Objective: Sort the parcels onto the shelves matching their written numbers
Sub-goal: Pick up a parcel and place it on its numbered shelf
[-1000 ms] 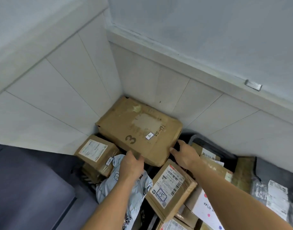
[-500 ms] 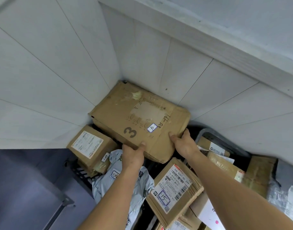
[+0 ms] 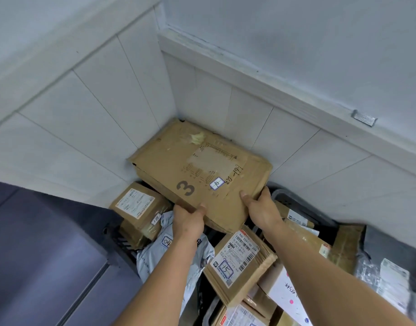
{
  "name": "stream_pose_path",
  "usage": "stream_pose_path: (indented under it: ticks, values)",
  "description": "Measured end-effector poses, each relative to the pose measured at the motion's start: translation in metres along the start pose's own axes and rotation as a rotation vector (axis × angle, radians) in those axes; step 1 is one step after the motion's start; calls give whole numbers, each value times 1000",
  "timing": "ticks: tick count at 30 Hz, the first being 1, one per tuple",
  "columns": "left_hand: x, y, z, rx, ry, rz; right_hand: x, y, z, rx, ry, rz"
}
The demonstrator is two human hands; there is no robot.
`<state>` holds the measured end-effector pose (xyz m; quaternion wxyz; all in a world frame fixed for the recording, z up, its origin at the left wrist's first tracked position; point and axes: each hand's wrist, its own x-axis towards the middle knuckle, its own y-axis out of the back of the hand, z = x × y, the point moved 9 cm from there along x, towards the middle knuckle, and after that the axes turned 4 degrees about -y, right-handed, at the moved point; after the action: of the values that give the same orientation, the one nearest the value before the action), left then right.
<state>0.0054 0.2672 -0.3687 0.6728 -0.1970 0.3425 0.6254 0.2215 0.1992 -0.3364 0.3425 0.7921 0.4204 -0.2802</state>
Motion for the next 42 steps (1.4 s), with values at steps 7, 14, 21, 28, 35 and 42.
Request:
stream_pose_path:
  ticks: [7,14,21,28,35,42]
  values:
    - [-74,14,33,-4,-163,37,-68,31,-14,70,141,25]
    - [-176,20,42,-32,-316,43,-154,78,-5,188,311,26]
    - [-268,29,49,-56,-462,24,-234,112,13,349,421,-10]
    - [-341,33,68,-43,-621,-18,-295,137,16,457,532,-5]
    - [-390,51,82,-10,-737,-68,-356,144,11,528,675,-1]
    - [-423,88,76,-29,-811,-94,-411,129,21,587,766,-16]
